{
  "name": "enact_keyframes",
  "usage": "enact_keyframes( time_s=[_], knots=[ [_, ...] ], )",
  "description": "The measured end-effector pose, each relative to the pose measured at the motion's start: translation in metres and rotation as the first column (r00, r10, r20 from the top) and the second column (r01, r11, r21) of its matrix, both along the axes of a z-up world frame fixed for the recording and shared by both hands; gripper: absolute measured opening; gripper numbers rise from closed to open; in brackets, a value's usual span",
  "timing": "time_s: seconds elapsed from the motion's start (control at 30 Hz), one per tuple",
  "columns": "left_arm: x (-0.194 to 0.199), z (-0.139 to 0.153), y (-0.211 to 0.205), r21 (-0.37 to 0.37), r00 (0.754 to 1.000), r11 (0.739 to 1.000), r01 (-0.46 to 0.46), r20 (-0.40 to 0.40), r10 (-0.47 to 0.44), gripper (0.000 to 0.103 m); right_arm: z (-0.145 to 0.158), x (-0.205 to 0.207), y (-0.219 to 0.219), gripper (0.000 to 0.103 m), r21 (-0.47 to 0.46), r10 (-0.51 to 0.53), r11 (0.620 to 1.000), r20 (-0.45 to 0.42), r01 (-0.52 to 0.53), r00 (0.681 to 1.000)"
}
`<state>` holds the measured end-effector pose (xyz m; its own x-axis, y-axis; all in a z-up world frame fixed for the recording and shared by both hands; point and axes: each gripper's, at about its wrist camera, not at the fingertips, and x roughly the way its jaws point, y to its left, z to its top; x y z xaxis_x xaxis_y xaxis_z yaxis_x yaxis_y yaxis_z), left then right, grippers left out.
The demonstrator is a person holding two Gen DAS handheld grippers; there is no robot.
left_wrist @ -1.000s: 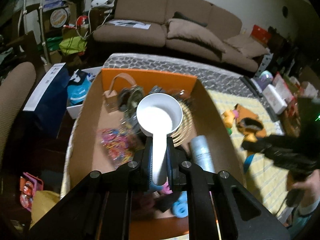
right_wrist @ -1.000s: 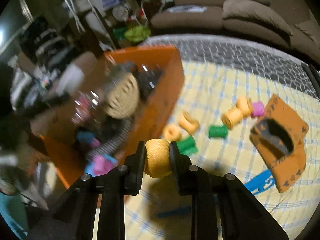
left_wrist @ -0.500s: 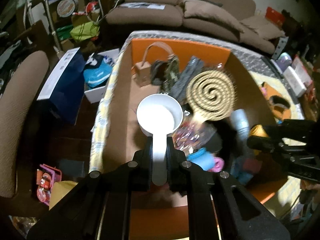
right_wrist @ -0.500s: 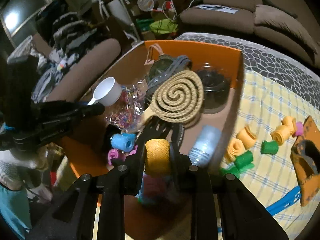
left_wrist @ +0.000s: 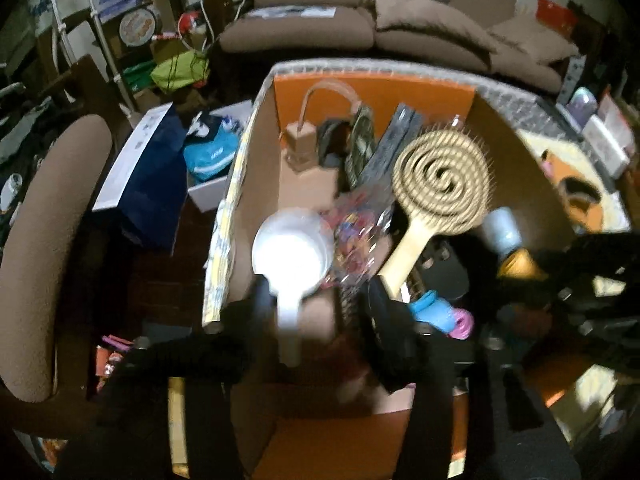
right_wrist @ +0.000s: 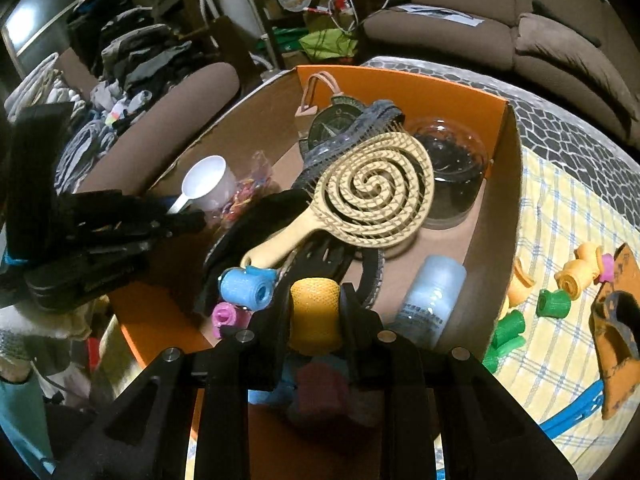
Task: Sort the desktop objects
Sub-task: 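Lower the scoop and yellow curler into the box and open both grippers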
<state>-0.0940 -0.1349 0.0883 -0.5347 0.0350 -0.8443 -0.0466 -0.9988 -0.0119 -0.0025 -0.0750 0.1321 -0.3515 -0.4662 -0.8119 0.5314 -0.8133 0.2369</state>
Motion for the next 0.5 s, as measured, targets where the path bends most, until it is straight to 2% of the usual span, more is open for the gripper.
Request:
enact_keyframes(
  time_s=[0.07,0.27,0.4,0.5],
  knots=[
    [0.002,0.010,-0.005,0.042,0.999,0.999,-0.026,-0.034,0.027,0.068,0.001,0.001,-0.002,0.024,-0.017,0.010,1.000,0.005,-0.010,1.000],
    [-0.001,0.018,-0.023,0.118,0.995,0.990,-0.073,-0.060,0.080,0.069,0.001,0.005,-0.014,0.025,-0.037,0.040,0.999,0.007,-0.039,0.999],
    [0.000,0.019,-0.023,0.117,0.995,0.990,-0.077,-0.060,0.084,0.070,0.000,0.006,-0.020,0.027,-0.049,0.039,0.998,0.011,-0.038,0.999],
    [-0.001,0.021,-0.020,0.127,0.994,0.989,-0.076,-0.062,0.085,0.076,0.005,0.003,-0.016,0.036,-0.058,0.012,0.998,0.001,-0.012,1.000]
  ],
)
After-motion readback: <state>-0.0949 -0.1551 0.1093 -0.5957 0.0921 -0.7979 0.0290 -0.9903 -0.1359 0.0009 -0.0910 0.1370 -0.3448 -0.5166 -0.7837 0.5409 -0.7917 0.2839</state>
